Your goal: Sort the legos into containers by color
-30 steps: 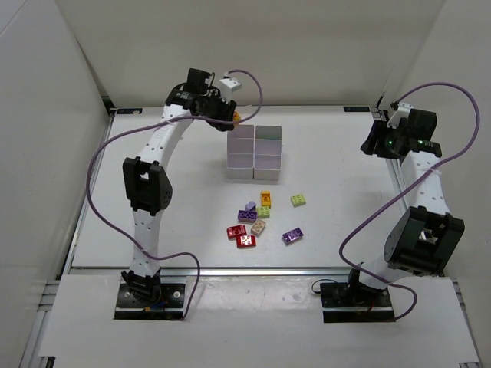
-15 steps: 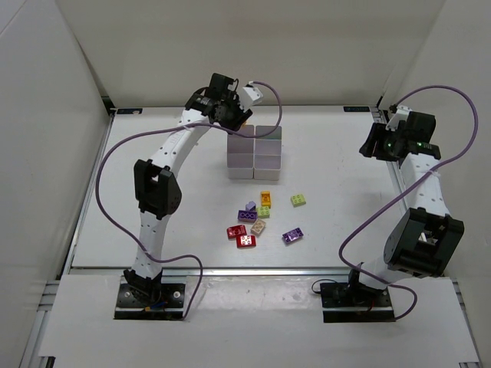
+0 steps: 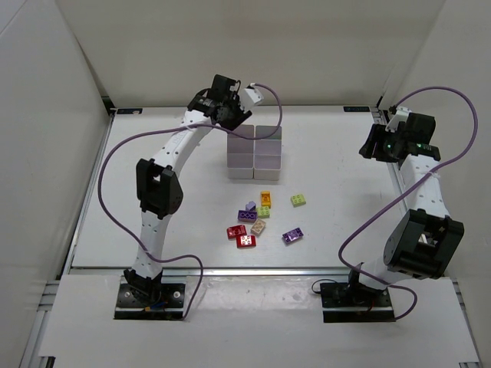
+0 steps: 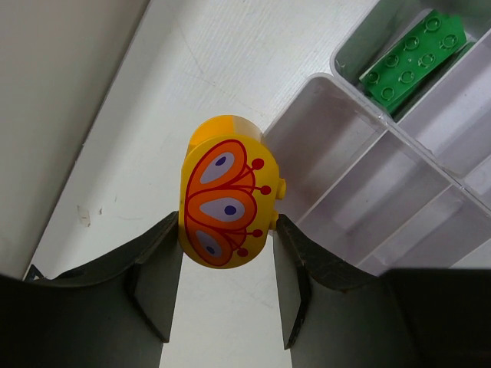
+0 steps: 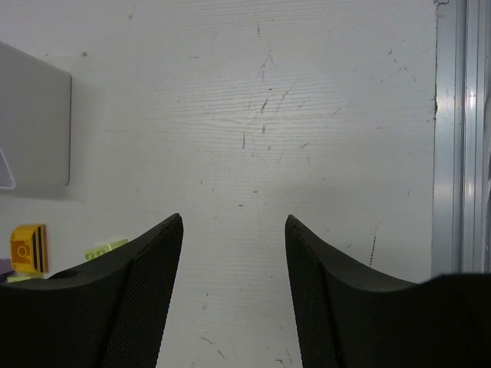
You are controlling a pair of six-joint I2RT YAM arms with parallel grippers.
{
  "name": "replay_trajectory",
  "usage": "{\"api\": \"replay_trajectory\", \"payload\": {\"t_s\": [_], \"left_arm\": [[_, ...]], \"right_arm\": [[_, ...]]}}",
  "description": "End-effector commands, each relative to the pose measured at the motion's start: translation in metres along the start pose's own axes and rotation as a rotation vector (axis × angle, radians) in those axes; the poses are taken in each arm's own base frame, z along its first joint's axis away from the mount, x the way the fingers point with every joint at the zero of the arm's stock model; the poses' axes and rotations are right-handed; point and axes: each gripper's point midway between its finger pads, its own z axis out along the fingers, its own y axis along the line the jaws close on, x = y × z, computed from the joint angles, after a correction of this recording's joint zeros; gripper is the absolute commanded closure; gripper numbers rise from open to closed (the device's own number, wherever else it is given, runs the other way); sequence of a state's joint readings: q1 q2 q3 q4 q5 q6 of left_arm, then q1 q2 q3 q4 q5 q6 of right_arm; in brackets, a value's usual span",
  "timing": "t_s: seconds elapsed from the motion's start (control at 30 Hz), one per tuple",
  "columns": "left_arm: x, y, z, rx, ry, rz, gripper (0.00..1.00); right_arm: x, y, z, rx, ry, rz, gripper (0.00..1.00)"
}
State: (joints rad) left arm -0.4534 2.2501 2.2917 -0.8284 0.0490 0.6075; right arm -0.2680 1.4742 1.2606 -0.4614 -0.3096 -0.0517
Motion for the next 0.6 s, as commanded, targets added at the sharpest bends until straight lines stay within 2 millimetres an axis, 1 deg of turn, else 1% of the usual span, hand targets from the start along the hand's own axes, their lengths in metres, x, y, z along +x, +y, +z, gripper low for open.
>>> {"api": "replay_trajectory", "payload": {"t_s": [0.0, 0.1, 0.23, 0.4, 0.47, 0.5, 0.57], "left_arm": [[-0.008, -0.008, -0.003, 0.012, -0.019, 0.043, 0.72], [-0.007, -0.017, -0.003, 0.039, -0.020, 0.066, 0.70], [-0.005, -0.022, -0.003, 0.056, -0.019, 0.061, 0.67], [-0.005, -0.022, 0.000, 0.058, -0.016, 0.068, 0.54], [-0.005, -0.022, 0.000, 0.057, -0.015, 0.070, 0.51], [-0.003, -0.022, 0.001, 0.057, -0.012, 0.071, 0.45], [-0.004, -0.022, 0.001, 0.056, -0.013, 0.070, 0.42]], "right_arm": [[-0.013, 0.002, -0.006, 0.004, -0.054, -0.026, 0.40], [-0.013, 0.002, -0.005, 0.004, -0.052, -0.027, 0.40], [-0.012, 0.002, -0.005, 0.003, -0.049, -0.025, 0.40], [-0.012, 0.002, -0.004, 0.002, -0.049, -0.027, 0.40], [-0.011, 0.001, -0.004, 0.005, -0.048, -0.024, 0.40], [-0.012, 0.001, -0.004, 0.005, -0.049, -0.023, 0.40], [-0.011, 0.001, -0.004, 0.003, -0.048, -0.024, 0.40]]}}
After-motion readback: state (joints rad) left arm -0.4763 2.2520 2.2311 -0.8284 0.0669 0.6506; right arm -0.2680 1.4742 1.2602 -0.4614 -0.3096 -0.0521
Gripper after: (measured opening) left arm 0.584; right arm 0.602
